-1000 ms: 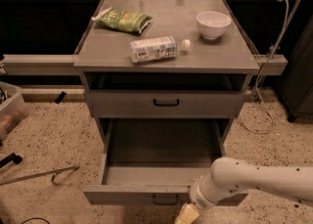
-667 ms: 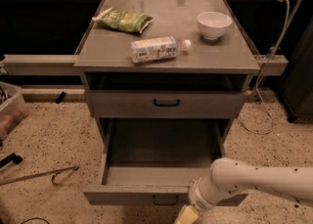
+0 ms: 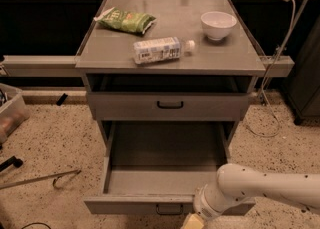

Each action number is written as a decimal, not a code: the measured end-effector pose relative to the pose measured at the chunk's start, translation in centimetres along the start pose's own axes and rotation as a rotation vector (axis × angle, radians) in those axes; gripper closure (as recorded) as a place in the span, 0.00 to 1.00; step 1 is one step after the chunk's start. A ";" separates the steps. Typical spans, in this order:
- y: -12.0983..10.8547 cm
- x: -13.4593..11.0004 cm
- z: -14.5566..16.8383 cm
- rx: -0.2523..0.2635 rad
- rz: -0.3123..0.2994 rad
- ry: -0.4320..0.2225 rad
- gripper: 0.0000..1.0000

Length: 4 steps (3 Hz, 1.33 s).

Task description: Open middle drawer

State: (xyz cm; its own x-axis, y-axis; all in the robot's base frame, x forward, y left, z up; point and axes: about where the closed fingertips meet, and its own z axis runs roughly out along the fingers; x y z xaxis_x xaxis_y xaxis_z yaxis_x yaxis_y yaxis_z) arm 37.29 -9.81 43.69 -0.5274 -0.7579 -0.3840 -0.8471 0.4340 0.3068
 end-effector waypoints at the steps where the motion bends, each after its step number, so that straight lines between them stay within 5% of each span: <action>1: 1.4 1.2 -0.1 -0.005 0.053 -0.010 0.00; 4: 2.7 1.6 0.4 -0.060 0.050 0.010 0.00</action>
Offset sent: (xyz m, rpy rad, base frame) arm -0.0190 -0.0040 0.0001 0.0076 0.0247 -0.0474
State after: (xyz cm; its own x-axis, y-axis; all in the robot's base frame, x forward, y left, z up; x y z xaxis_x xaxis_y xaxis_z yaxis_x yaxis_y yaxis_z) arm 34.10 -9.71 43.57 -0.5680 -0.7409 -0.3585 -0.8141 0.4416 0.3771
